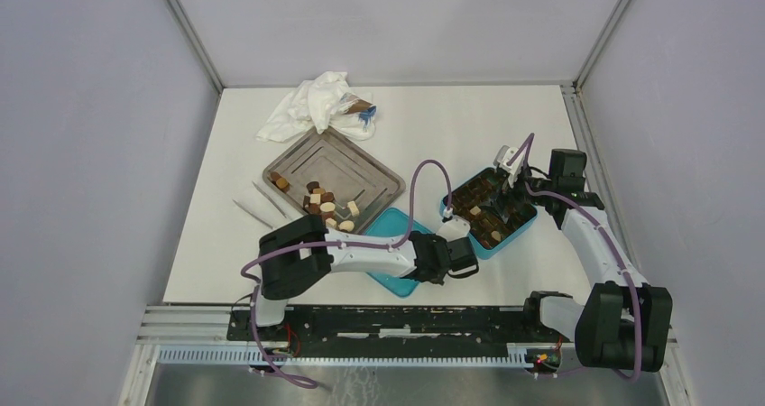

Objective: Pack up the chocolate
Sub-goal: Pick up the box lid from the center of the board, then close the box lid on the packing box.

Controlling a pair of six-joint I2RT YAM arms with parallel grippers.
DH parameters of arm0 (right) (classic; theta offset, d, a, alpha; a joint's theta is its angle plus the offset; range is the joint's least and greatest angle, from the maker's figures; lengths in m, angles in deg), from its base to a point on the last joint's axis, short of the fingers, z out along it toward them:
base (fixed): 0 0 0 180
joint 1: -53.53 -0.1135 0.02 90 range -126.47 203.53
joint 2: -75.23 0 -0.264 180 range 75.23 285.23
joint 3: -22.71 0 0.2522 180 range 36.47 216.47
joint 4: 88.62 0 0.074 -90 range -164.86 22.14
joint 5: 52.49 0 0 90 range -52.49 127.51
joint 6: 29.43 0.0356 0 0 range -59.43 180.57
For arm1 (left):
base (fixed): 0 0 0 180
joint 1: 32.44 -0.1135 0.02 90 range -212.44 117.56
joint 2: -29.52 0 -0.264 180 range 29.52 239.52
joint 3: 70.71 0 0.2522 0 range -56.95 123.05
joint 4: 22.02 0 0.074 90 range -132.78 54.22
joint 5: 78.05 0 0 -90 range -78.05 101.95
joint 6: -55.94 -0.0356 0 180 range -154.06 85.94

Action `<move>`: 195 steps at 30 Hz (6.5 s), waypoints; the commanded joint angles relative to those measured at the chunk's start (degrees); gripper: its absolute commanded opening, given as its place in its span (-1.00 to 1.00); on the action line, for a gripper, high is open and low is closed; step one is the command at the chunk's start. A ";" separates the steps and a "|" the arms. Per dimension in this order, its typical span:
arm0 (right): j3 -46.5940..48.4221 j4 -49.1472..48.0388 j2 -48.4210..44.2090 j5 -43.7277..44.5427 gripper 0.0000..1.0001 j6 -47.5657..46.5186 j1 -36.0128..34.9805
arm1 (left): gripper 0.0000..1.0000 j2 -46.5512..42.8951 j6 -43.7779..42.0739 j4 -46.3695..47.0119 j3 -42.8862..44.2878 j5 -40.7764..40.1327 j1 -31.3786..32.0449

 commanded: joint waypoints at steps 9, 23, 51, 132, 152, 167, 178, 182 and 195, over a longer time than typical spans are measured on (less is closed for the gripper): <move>0.07 -1.10 -0.53 -0.34 0.96 0.57 0.12 | -0.96 1.54 -1.29 -2.61 2.82 -0.96 0.24; -0.12 13.90 -2.10 -9.57 0.96 -25.16 0.12 | -0.96 -15.05 -15.91 -0.34 -2.01 4.03 0.25; -1.53 33.58 -0.96 -21.16 0.66 -69.89 -18.59 | -0.96 -34.44 -36.32 3.66 -7.08 42.21 -9.78; -28.34 -35.28 -21.55 -1.69 -1.00 102.59 8.93 | 0.89 -44.49 -9.81 33.93 -25.13 3.75 -19.31; -29.79 -35.45 -18.91 2.37 -0.95 101.37 14.36 | 0.97 -27.55 -4.58 42.47 -20.62 19.44 -26.91; -27.81 -29.62 -18.15 0.34 -0.82 96.30 17.64 | 0.77 -16.55 -7.26 41.06 -12.09 21.56 -29.21; -26.88 -26.56 -17.04 -0.36 -0.71 92.83 20.10 | 0.44 -6.58 -5.76 38.57 -4.37 23.48 -30.45; -26.87 -26.64 -16.42 -0.36 -0.68 92.55 20.67 | 0.37 -4.19 -5.90 36.62 -1.87 23.53 -30.85; -26.77 -26.05 -15.56 -0.10 -0.47 90.86 22.01 | 0.29 4.24 -7.15 28.31 6.25 26.45 -30.90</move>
